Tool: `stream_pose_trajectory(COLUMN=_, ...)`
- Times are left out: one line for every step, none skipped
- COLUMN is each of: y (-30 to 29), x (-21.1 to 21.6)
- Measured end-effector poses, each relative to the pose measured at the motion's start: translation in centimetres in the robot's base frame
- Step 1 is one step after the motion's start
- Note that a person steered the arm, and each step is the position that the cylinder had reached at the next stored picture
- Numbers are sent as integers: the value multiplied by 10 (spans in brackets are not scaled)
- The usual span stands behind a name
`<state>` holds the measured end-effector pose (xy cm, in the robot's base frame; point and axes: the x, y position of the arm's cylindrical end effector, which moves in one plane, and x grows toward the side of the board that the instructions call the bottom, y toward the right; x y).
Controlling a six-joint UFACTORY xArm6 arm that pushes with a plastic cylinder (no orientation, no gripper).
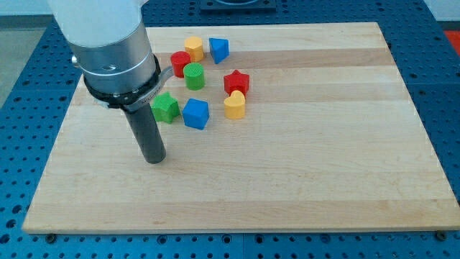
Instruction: Push the red star into the heart
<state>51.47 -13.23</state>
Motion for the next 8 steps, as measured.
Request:
stream_pose_trajectory(y=0, x=0)
stream_pose_trajectory(y=0, x=0)
stream_pose_trajectory(y=20, x=-9)
stream_pose_trajectory(y=66, x=-54)
stream_pose_trajectory(y=66, x=-57)
stream_pose_trajectory(y=66, x=-57)
stream_pose_trajectory(y=66, x=-57)
stream_pose_trajectory(y=66, x=-57)
